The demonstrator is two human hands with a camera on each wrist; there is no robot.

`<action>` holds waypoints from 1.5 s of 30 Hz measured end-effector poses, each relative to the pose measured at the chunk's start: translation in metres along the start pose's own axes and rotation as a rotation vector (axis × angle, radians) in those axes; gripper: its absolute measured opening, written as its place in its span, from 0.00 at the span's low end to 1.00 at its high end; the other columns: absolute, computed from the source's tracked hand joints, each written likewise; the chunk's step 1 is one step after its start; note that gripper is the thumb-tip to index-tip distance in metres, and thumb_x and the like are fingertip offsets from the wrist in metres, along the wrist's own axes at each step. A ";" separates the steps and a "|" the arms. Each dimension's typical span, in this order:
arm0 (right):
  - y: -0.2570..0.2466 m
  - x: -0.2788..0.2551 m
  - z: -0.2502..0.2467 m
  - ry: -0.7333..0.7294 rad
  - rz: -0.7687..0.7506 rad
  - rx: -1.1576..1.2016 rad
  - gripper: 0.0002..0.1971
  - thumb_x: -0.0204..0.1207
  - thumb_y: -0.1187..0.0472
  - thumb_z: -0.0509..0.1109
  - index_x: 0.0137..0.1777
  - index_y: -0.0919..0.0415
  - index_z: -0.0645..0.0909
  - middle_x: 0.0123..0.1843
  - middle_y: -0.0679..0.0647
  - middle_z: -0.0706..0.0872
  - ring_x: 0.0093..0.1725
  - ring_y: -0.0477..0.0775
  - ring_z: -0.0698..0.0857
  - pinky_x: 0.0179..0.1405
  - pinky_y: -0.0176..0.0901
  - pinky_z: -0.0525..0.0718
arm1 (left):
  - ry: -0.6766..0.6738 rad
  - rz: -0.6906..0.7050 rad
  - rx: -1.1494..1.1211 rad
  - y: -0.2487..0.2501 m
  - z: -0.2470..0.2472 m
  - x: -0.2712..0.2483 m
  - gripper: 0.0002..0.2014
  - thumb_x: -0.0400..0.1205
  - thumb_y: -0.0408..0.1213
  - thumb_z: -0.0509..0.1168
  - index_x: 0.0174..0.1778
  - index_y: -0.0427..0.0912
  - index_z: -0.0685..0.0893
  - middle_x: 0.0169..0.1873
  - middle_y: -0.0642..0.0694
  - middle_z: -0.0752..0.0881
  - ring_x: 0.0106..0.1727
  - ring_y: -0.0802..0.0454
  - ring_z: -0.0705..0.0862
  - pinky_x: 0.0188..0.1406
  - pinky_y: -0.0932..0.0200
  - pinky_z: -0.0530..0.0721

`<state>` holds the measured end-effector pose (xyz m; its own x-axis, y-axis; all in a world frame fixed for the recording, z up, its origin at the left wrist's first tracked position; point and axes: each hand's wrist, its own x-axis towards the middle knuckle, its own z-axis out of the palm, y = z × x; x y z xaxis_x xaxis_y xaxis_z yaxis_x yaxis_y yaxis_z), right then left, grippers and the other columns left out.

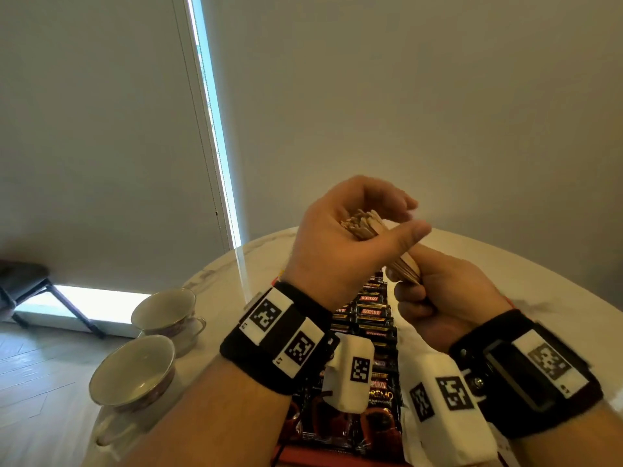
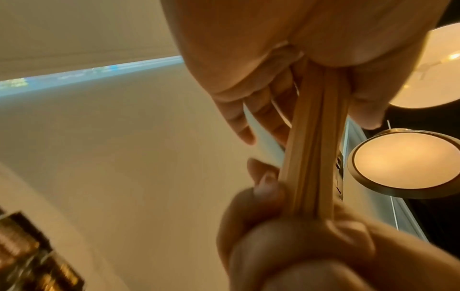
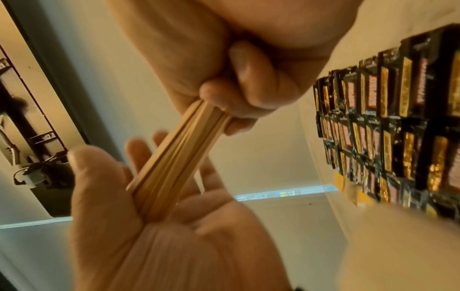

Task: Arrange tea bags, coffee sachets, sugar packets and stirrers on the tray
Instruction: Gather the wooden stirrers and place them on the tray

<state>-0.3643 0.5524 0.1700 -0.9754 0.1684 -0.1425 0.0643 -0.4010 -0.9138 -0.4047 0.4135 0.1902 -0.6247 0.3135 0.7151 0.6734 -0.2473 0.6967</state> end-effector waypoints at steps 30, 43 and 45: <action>-0.002 -0.017 0.017 -0.306 0.249 0.158 0.31 0.85 0.40 0.63 0.70 0.69 0.82 0.51 0.65 0.89 0.47 0.61 0.90 0.48 0.53 0.94 | -0.004 -0.175 -0.423 0.019 -0.002 -0.022 0.21 0.73 0.57 0.80 0.28 0.45 0.82 0.22 0.50 0.78 0.25 0.50 0.76 0.37 0.50 0.77; -0.043 -0.084 0.001 -0.192 -0.413 -1.003 0.14 0.75 0.54 0.79 0.38 0.50 0.75 0.40 0.57 0.89 0.39 0.58 0.90 0.45 0.61 0.90 | 0.262 -0.854 -0.585 0.045 0.031 -0.003 0.18 0.88 0.54 0.68 0.38 0.45 0.80 0.22 0.52 0.72 0.30 0.49 0.87 0.30 0.56 0.87; -0.042 -0.085 -0.006 -0.163 -0.399 -1.018 0.07 0.77 0.59 0.77 0.45 0.55 0.79 0.37 0.55 0.89 0.33 0.53 0.90 0.32 0.50 0.90 | 0.256 -0.936 -0.600 0.037 0.047 -0.006 0.19 0.87 0.53 0.69 0.37 0.44 0.80 0.23 0.50 0.75 0.25 0.50 0.80 0.24 0.59 0.84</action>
<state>-0.2826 0.5601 0.2187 -0.9761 -0.0303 0.2152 -0.1903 0.5971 -0.7793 -0.3572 0.4455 0.2090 -0.8909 0.4265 -0.1565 -0.3537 -0.4351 0.8280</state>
